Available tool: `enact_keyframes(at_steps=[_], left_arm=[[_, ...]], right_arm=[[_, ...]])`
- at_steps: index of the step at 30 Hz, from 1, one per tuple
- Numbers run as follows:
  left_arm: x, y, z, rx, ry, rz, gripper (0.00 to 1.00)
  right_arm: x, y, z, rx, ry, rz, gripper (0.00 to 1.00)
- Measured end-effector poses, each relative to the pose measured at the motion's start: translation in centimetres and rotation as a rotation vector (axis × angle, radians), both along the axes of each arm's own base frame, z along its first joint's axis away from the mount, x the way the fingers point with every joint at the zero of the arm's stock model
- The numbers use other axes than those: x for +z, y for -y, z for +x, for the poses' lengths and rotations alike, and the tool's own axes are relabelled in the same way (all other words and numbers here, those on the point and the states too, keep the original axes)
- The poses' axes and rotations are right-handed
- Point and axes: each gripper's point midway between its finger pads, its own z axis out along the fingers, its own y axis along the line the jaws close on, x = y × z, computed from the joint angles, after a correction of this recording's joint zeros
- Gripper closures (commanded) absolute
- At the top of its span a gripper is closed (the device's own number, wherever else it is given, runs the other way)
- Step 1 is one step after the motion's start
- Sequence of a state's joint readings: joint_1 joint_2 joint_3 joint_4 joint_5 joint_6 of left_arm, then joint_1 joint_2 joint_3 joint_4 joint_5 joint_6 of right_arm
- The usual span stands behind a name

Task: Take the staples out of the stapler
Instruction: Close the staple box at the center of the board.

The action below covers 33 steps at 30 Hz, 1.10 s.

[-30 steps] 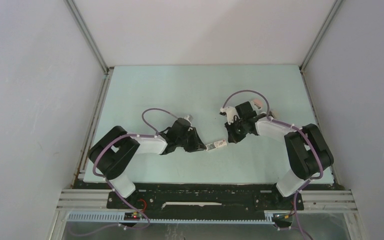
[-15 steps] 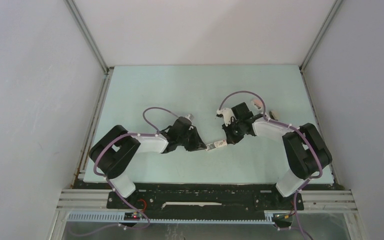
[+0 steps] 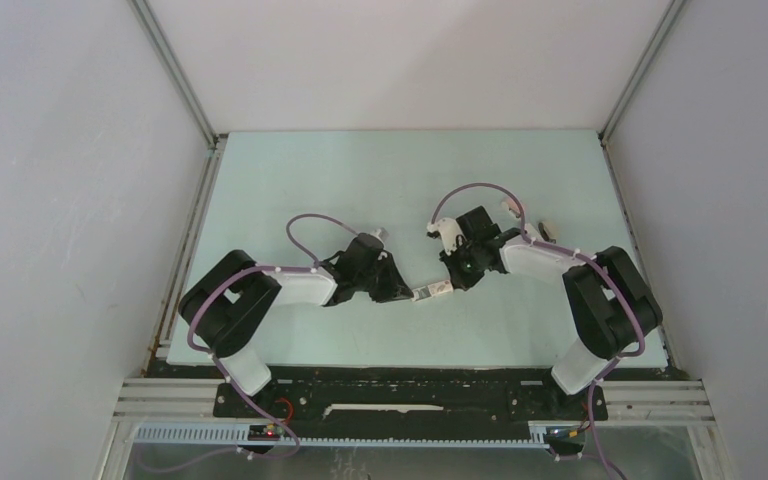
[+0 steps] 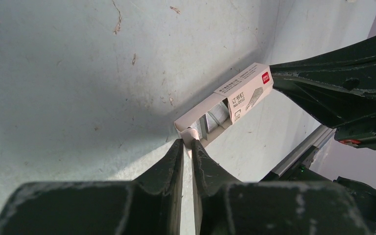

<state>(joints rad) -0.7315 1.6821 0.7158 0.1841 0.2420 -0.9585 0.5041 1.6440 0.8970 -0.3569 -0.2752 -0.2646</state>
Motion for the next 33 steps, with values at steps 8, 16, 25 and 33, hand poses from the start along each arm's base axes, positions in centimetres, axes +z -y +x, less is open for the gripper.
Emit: enact_keyframes(at_steps=[8,16,25,33], left_arm=[[0.0,0.1,0.0,-0.004,-0.002,0.002,0.87],[0.0,0.1,-0.1,-0.012,0.000,0.003,0.88],[0.0,0.1,-0.1,-0.013,-0.001,0.003,0.88],[0.0,0.1,-0.1,-0.013,-0.001,0.003,0.89]], right_arm=[[0.1,-0.6,-0.2,0.029,0.001,-0.015,1.00],[0.0,-1.5,-0.6,0.071,-0.004,-0.045,1.00],[-0.1,-2.0,-0.9,0.089,-0.016,-0.064,1.00],[-0.1,-2.4,-1.2,0.103,-0.011,-0.074,1.00]])
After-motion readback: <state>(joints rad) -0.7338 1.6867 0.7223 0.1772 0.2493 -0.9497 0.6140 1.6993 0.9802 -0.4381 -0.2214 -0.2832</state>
